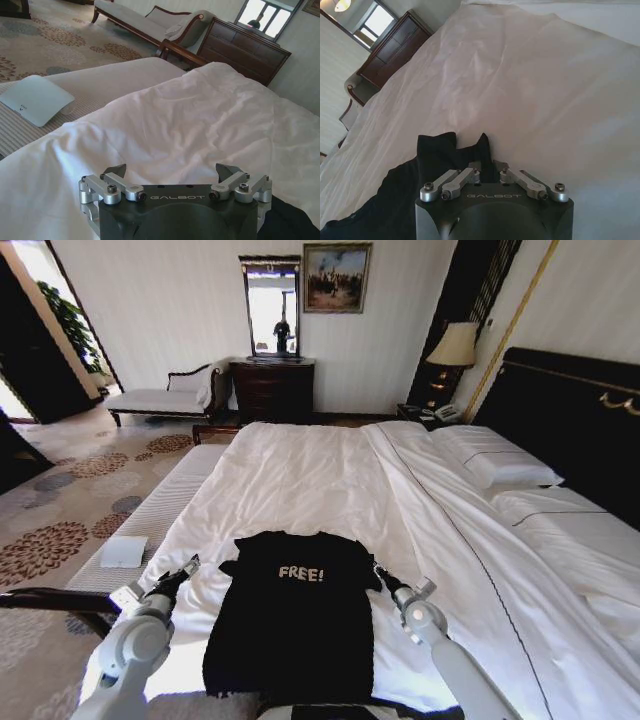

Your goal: Fold the clothes on the bed.

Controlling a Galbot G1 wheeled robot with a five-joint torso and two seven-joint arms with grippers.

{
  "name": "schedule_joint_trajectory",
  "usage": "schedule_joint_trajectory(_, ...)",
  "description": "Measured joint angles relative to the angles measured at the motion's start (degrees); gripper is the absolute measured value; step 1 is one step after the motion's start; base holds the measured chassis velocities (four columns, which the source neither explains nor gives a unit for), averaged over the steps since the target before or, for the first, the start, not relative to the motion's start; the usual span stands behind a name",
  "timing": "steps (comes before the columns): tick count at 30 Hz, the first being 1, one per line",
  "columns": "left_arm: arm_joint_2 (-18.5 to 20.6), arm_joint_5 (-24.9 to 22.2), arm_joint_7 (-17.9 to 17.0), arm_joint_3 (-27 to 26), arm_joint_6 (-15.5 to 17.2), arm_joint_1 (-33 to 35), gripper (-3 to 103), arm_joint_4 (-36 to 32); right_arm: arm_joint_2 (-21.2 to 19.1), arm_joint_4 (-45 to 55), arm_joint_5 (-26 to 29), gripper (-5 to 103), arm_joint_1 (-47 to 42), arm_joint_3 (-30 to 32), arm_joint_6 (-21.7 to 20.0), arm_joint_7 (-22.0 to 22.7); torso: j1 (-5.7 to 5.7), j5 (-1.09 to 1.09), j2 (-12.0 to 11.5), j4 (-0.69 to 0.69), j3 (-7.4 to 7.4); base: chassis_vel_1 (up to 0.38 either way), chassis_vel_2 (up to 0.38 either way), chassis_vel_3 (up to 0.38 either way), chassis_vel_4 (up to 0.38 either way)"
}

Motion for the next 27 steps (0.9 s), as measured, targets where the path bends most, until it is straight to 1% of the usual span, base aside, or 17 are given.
schedule_joint_trajectory(1,0.0,0.0,0.0,0.0,0.0,0.0,100,0.0,0.0,0.0,0.0,18,0.0,0.0,0.0,0.0,0.00,0.00,0.0,0.00,0.00,0.000,0.000,0.000,0.000)
schedule_joint_trajectory(3,-0.2,0.3,0.0,0.1,0.0,0.1,100,0.3,0.5,0.1,-0.1,7,0.3,-0.2,0.1,0.0,0.00,0.00,0.0,0.01,0.00,0.000,0.000,0.000,0.000)
schedule_joint_trajectory(4,-0.3,0.4,0.0,0.2,0.0,0.1,100,0.4,0.6,0.1,-0.3,3,0.4,-0.2,0.1,-0.1,0.00,0.00,0.0,0.01,0.00,0.000,0.000,0.000,0.000)
schedule_joint_trajectory(5,-0.3,0.5,0.0,0.2,0.0,0.1,100,0.5,0.7,0.1,-0.5,1,0.5,-0.2,0.2,-0.3,0.00,0.00,0.0,0.01,0.00,0.000,0.000,0.000,0.000)
schedule_joint_trajectory(12,-0.4,0.5,-0.2,0.2,0.0,-0.1,100,0.6,0.3,0.7,-2.6,0,-0.5,0.2,2.0,-1.0,0.00,0.01,0.0,0.01,0.00,0.000,0.000,0.000,0.000)
schedule_joint_trajectory(18,-0.8,0.5,-0.3,0.7,0.0,-0.4,100,0.9,-0.9,2.9,-4.3,0,-2.8,1.4,3.1,-0.2,0.00,-0.01,0.0,0.00,0.00,0.000,0.000,0.000,0.000)
schedule_joint_trajectory(25,-1.3,0.6,-0.4,0.9,0.1,-0.4,100,0.9,-0.1,3.2,-6.1,0,-3.8,2.0,3.7,0.4,0.00,0.01,0.0,0.01,0.00,0.000,0.000,0.000,0.000)
schedule_joint_trajectory(27,-1.3,0.6,-0.4,0.8,0.1,-0.3,100,0.9,0.0,4.0,-6.8,0,-4.2,2.3,3.8,1.6,0.00,0.00,0.0,0.01,0.00,0.000,0.000,0.000,0.000)
